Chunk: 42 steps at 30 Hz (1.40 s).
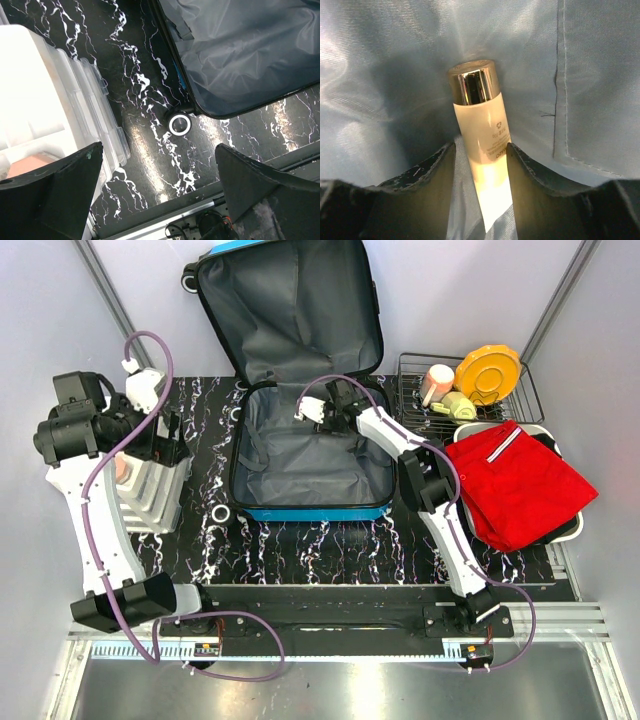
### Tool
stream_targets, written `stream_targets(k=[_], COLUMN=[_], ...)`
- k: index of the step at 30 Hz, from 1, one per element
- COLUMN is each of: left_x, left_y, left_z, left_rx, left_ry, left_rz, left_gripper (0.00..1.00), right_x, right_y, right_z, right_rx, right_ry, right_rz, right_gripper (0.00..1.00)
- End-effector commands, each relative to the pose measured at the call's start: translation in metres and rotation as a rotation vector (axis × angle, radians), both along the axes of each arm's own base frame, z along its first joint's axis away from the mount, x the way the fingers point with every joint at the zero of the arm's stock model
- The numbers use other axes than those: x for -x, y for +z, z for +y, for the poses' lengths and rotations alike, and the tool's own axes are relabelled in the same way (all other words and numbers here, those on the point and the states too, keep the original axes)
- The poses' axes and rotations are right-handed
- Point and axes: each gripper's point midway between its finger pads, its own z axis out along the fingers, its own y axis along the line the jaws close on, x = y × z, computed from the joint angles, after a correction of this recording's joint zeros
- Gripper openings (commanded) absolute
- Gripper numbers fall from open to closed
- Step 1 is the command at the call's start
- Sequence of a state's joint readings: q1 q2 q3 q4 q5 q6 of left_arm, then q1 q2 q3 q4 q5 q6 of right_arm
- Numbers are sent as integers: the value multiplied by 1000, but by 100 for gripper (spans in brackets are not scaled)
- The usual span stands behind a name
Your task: Open, take out, and arrange the luggage
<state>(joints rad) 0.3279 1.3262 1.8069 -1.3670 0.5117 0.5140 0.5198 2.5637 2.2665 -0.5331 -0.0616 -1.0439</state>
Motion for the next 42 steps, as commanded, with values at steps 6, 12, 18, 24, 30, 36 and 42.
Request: stream_targets(k=[6, 12, 18, 24, 30, 36, 42], left_x=[5, 1, -11, -1, 29, 44, 41], left_y=[6, 17, 43, 59, 36, -20, -50], left_z=[-4, -5, -19, -74, -132, -181, -222], left_rx=[-2, -22, 33, 79, -286, -531, -642], left_ry=[12, -7, -48, -450, -924, -1267, -1420], left_rz=[-54, -125, -279, -536, -758, -625, -572], left_gripper=[99, 99, 99, 99, 97, 89, 86], right_x=[-9, -7, 15, 69, 139, 184, 217], right_y=[-23, 39, 164, 256, 261, 209, 179], right_z=[7, 17, 35, 52, 71, 80, 94], right_rx=[-30, -189, -508, -828, -946, -860, -816], right_ry=[-54, -132, -216, -286, -349, -533, -745], right_rz=[-4, -7, 17, 230, 675, 951, 1131], right_gripper=[49, 13, 6, 0, 0, 0, 0])
